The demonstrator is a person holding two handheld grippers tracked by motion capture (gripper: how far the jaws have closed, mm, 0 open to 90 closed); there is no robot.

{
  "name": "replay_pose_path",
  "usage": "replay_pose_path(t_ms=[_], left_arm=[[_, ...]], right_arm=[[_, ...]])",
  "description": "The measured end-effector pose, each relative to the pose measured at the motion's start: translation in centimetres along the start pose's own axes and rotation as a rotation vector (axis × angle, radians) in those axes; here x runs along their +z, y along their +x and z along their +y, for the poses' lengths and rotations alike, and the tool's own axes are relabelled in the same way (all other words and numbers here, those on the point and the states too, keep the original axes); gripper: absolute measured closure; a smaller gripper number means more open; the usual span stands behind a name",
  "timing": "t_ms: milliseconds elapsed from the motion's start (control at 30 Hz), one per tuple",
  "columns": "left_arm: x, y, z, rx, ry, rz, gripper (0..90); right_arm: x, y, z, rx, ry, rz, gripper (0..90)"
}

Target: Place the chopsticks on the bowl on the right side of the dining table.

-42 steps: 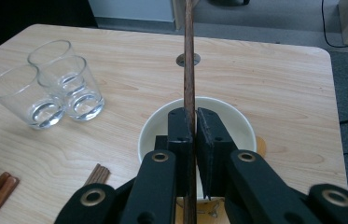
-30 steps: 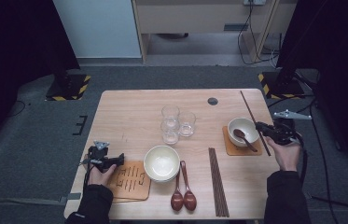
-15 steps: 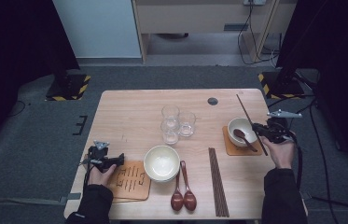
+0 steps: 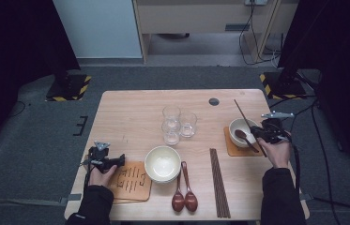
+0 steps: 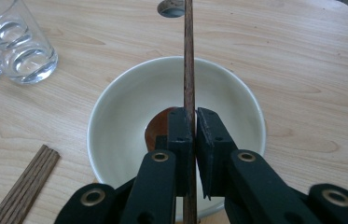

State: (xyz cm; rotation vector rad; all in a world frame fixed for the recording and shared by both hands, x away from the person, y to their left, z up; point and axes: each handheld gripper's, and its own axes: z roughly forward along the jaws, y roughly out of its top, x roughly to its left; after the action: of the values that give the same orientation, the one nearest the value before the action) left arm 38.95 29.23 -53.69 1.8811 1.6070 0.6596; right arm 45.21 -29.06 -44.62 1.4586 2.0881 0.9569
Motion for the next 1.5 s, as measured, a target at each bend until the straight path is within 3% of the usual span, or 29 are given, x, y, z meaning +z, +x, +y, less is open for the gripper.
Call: replay_pose_path(t_ms=[567, 933, 1200, 1500], left_arm=[[0.0, 0.0, 0.0, 0.000, 0.000, 0.000, 0.3], [0.0, 0.0, 0.0, 0.000, 0.000, 0.000, 0.2], [0.0, 0.0, 0.0, 0.000, 0.000, 0.000, 0.3], [0.0, 0.0, 0.0, 0.000, 0.000, 0.000, 0.3]], right_arm=[[1.1, 0.4, -0.3, -0.021, 0.063, -0.021, 84.6], [1.2, 0.4, -0.3, -0.015, 0.071, -0.018, 84.0], [-0.2, 0.3, 0.0, 0.007, 0.015, -0.019, 73.3], [-3.0, 0.6, -0.2, 0.015, -0.055, -0.017, 64.7]])
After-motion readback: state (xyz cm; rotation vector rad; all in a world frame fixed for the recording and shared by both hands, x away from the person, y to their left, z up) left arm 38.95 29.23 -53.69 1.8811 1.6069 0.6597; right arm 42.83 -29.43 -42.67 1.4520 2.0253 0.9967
